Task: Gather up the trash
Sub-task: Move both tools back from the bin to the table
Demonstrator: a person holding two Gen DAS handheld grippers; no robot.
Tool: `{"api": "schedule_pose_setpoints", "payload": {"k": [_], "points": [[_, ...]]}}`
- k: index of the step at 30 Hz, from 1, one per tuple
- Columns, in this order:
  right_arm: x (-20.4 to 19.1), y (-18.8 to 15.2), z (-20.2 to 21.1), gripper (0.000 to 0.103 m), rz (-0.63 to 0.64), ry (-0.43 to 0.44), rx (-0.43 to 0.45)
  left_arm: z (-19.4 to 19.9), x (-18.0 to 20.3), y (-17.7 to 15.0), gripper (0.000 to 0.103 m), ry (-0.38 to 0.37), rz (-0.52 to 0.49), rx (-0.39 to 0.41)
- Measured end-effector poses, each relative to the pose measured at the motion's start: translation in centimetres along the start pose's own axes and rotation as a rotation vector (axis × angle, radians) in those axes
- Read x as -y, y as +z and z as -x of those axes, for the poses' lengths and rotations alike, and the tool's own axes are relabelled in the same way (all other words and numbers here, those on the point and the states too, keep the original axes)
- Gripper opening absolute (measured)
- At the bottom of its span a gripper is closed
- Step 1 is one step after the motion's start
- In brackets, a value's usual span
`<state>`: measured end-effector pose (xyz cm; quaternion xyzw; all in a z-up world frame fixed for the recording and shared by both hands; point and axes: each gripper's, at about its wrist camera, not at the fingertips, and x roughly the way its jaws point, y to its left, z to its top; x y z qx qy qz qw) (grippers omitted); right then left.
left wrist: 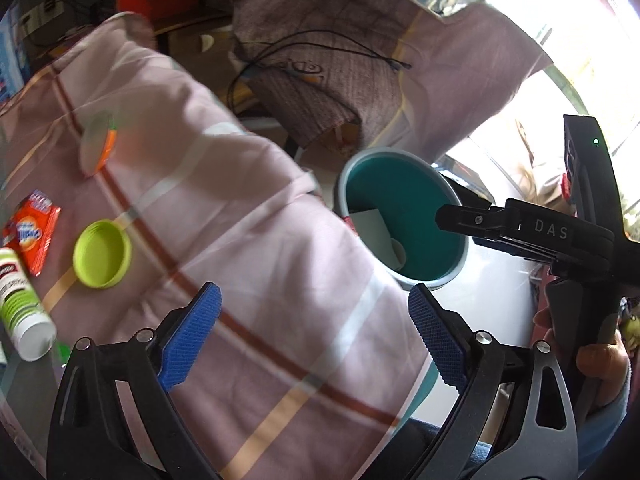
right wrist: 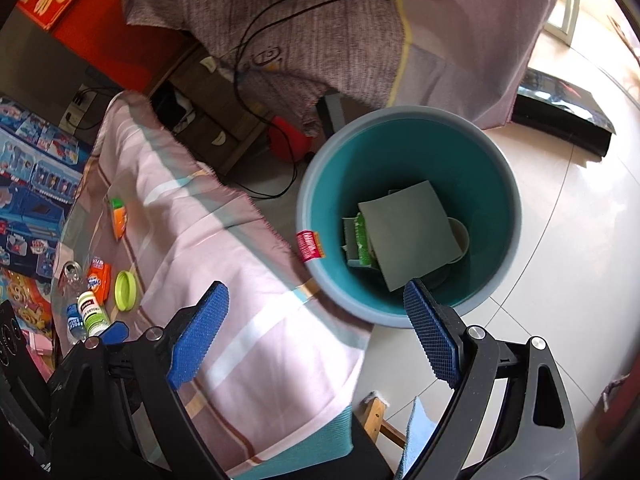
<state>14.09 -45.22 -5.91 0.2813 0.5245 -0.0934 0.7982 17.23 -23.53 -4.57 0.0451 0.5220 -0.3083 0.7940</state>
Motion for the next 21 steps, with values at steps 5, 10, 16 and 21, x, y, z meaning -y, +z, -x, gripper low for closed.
{"api": "schedule_pose_setpoints", "payload": {"k": [5, 10, 16, 21], "points": [[-4.0, -1.5, -0.6, 0.085, 0.065, 0.005, -0.028, 2.7, -3.4, -1.9, 0.095, 0.016, 0.056, 0.032], [-8.7, -3.4, -1.4, 0.085, 0.151, 0.016, -0.059, 6.0, -7.2, -4.3, 0.095, 0.045, 0.125, 0.073], [-14.6, -5.7, -2.4, 0.085, 0.255, 0.033, -0.100, 11.4, -12.5, -7.5, 0.096, 0.124, 0.224, 0.152], [-19.7, -8.1, -3.1, 0.085, 0.363, 0.044, -0.142, 16.6, -17.9, -11.8, 0.097, 0.177, 0.350, 0.226]]}}
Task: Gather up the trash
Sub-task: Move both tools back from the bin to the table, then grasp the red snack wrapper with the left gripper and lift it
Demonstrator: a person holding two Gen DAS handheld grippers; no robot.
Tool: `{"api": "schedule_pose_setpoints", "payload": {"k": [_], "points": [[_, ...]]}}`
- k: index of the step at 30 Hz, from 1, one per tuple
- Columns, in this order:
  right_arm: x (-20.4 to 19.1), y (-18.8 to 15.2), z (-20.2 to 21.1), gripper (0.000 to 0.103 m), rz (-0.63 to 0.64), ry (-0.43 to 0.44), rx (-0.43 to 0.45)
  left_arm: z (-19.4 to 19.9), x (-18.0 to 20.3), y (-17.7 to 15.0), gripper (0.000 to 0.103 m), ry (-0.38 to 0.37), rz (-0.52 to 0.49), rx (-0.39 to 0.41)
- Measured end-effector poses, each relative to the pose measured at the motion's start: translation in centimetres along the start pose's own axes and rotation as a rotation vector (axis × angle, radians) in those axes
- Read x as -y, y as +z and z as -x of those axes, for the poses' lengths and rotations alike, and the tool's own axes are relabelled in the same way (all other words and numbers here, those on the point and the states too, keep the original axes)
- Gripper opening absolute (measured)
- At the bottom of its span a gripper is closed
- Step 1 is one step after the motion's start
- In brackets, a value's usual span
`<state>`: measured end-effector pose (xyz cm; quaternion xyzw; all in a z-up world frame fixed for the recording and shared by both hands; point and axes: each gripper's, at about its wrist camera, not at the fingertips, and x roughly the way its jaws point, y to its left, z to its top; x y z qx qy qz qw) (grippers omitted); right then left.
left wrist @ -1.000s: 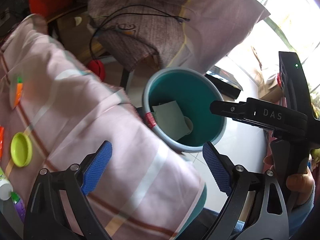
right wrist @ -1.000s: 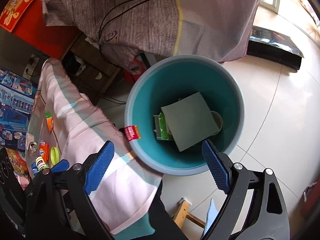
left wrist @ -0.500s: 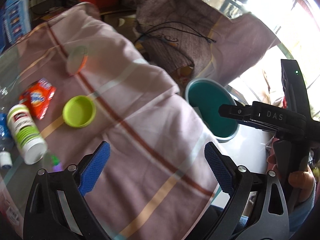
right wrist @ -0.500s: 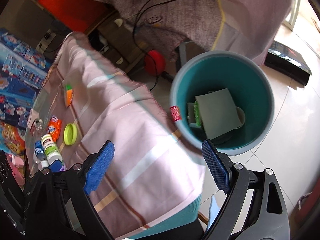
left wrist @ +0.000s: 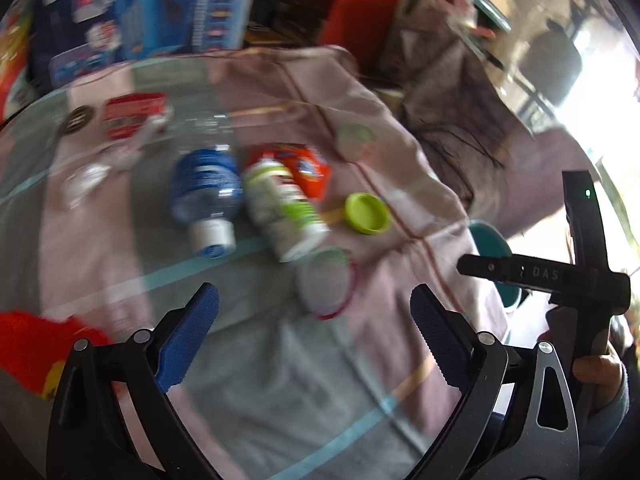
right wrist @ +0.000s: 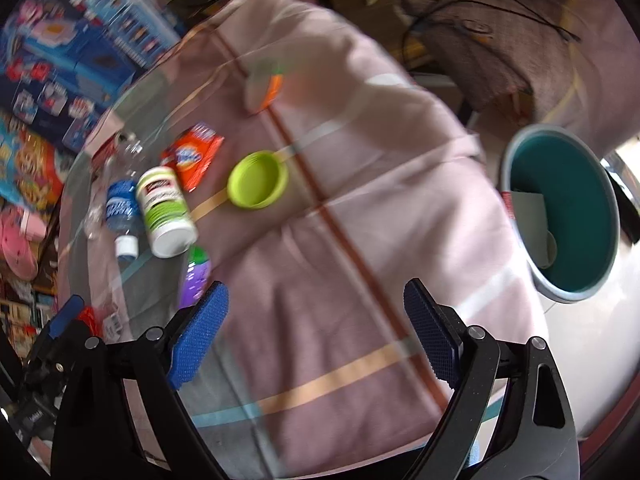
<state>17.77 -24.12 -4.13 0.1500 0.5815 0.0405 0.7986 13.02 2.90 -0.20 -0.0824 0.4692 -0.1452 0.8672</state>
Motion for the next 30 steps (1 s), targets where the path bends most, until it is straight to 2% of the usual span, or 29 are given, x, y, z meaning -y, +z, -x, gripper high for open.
{"api": "schedule_pose_setpoints", "payload": {"k": [6, 12, 20, 27, 30], "points": [[-6.3, -1.0, -0.9, 0.085, 0.143, 0.006, -0.044, 4.0, -8.0, -2.7, 0.098, 0.066, 0.123, 0.023], [-11.9, -2.5, -2.5, 0.085, 0.245, 0.018, -0.097, 6.3, -14.2, -6.4, 0.098, 0.157, 0.162, -0.013], [-18.2, -5.5, -5.3, 0.085, 0.366, 0.044, -0.193, 5.9, -18.5, -10.1, 0.098, 0.247, 0.085, -0.100], [-20.4, -7.0, -6.7, 0.085, 0.408, 0.047, -0.238, 4.6, -18.8, -10.0, 0.098, 0.282, -0.054, -0.117], [-20.8, -7.4, -6.7, 0.085, 0.433, 0.037, -0.205, 3.9, -18.2, -9.6, 0.098, 0.284, -0.125, -0.127]]}}
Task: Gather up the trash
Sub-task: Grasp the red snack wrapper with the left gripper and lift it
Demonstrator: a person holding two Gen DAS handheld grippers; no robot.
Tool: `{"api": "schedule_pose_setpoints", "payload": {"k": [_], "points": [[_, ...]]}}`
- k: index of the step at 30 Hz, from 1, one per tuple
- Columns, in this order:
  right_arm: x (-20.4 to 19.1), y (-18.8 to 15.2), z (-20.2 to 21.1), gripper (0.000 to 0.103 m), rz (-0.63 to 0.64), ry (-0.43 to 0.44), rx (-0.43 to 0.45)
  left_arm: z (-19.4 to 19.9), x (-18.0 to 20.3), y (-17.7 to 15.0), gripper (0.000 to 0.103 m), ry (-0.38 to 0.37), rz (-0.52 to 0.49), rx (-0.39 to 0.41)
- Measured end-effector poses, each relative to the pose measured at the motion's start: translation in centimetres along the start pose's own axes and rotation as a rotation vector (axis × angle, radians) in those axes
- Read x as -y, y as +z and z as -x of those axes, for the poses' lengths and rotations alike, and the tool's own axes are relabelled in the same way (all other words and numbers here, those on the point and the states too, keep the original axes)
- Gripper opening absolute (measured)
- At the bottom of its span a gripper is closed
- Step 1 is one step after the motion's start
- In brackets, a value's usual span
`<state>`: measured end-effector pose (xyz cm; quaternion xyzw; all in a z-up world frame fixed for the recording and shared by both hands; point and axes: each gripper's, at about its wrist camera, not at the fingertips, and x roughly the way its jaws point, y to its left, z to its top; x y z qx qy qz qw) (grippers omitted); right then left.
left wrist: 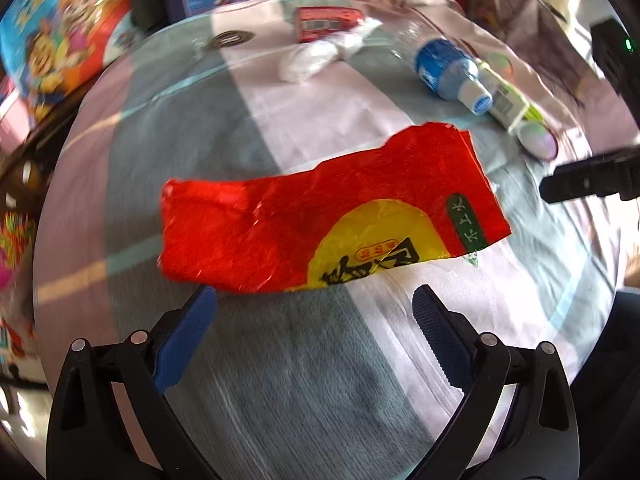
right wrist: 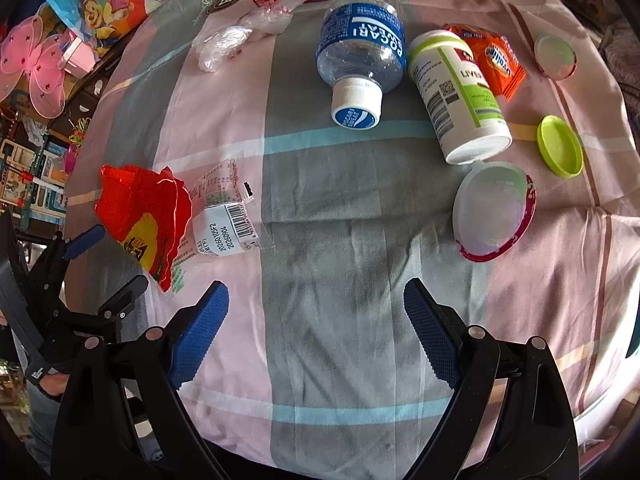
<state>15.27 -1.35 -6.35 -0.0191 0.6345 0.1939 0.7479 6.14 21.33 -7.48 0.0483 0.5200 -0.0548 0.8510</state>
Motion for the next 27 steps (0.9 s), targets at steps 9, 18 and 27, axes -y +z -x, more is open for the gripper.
{"api": "schedule_pose_setpoints", "payload": {"k": [9, 18, 27], "points": [[0.0, 0.0, -0.5, 0.085, 0.024, -0.022, 0.019, -2.3, 0.6, 2.1, 0.098, -0.010, -0.090, -0.004], [0.1, 0.8, -1.6, 0.085, 0.014, -0.003, -0.006, -2.7, -0.5, 4.3, 0.037, -0.048, -0.021, 0.014], [-3.6, 4.6, -4.1, 0.085, 0.081, 0.080, -0.004, -2.8, -2.9, 5.4, 0.010, -0.066, 0.125, 0.016]]}}
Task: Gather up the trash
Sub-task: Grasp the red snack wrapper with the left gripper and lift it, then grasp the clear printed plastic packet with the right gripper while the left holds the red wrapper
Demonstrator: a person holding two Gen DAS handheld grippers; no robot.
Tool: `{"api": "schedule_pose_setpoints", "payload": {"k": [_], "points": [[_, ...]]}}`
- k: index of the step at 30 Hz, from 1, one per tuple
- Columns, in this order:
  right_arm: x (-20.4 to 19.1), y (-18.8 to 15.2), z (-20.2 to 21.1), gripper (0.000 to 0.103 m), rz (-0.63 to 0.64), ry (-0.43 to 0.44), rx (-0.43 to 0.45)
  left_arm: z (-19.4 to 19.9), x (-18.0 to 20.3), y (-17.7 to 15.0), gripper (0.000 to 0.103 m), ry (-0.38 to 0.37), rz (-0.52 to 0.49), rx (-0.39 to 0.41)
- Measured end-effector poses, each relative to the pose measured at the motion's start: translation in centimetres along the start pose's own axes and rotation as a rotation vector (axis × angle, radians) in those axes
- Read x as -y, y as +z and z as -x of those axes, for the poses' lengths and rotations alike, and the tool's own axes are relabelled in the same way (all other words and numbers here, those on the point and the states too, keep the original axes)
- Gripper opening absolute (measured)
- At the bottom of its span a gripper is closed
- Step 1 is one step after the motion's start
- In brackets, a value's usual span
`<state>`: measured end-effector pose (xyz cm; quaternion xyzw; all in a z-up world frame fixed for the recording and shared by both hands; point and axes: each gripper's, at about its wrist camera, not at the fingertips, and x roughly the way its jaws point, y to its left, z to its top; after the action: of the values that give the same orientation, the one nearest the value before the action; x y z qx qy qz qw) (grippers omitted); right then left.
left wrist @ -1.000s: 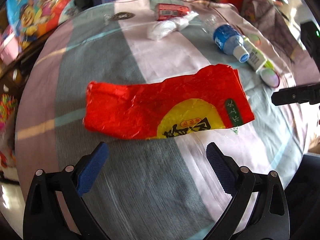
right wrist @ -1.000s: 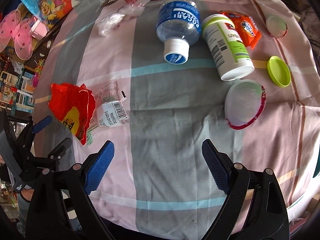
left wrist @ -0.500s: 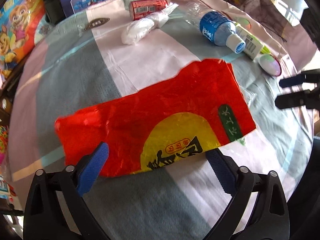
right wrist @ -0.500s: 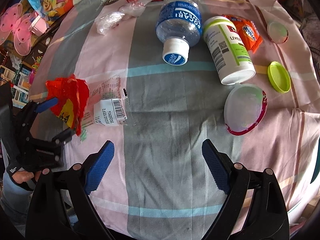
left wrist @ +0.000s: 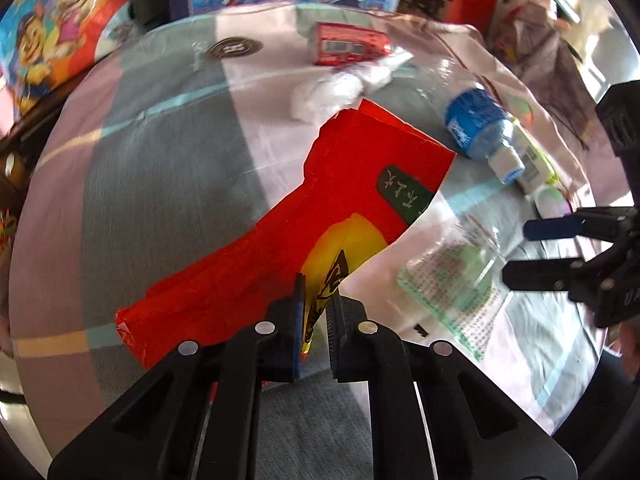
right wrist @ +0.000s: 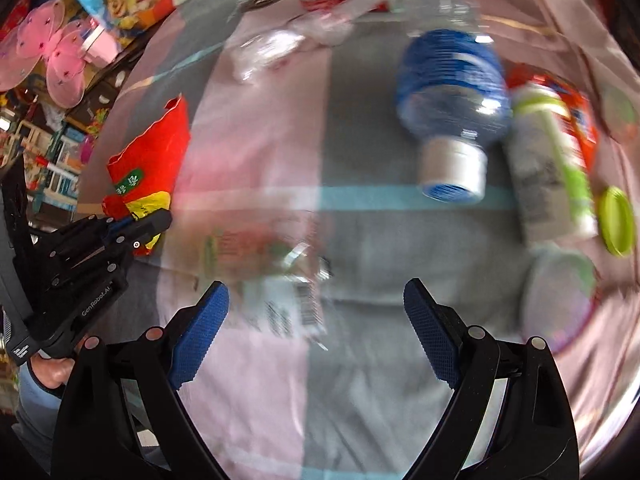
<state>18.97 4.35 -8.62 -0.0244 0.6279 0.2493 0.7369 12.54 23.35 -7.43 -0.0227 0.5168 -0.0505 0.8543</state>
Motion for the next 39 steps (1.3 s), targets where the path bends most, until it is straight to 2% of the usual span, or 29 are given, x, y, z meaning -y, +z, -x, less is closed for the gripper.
{"api": "schedule_pose_setpoints", "payload": {"k": [3, 6, 9, 13, 20, 30, 34, 39], "points": [[-0.8, 0.4, -1.3, 0.087, 0.014, 0.017, -0.010, -0.2, -0.5, 0.0, 0.010, 0.002, 0.023, -0.007], [-1.7, 0.1, -1.3, 0.085, 0.062, -0.002, 0.025, -0.3, -0.6, 0.1, 0.010, 0.008, 0.039, -0.007], [-2.0, -0.3, -0.9, 0.053, 0.091, 0.013, 0.043, -0.3, -0.5, 0.2, 0.010, 0.027, 0.061, -0.004], [-1.1, -1.1, 0.0, 0.045, 0.076, 0.045, 0.057, 0.2, -0.2, 0.5, 0.010, 0.039, 0.092, 0.000], [2.6, -2.3, 3.1, 0.042, -0.006, 0.044, 0.123, 1.9, 2.1, 0.9, 0.010, 0.026, 0.083, 0.025], [9.8, -4.1, 7.9, 0.041, -0.164, -0.020, 0.244, 3.7, 7.9, 3.3, 0.004, -0.009, 0.032, 0.087], [12.3, -5.2, 9.7, 0.040, -0.198, -0.016, 0.274, 4.0, 10.0, 4.2, 0.004, -0.042, 0.026, 0.096], [15.1, -5.9, 11.4, 0.040, -0.253, -0.004, 0.317, 5.3, 13.9, 5.4, 0.004, -0.068, -0.030, 0.132]]}}
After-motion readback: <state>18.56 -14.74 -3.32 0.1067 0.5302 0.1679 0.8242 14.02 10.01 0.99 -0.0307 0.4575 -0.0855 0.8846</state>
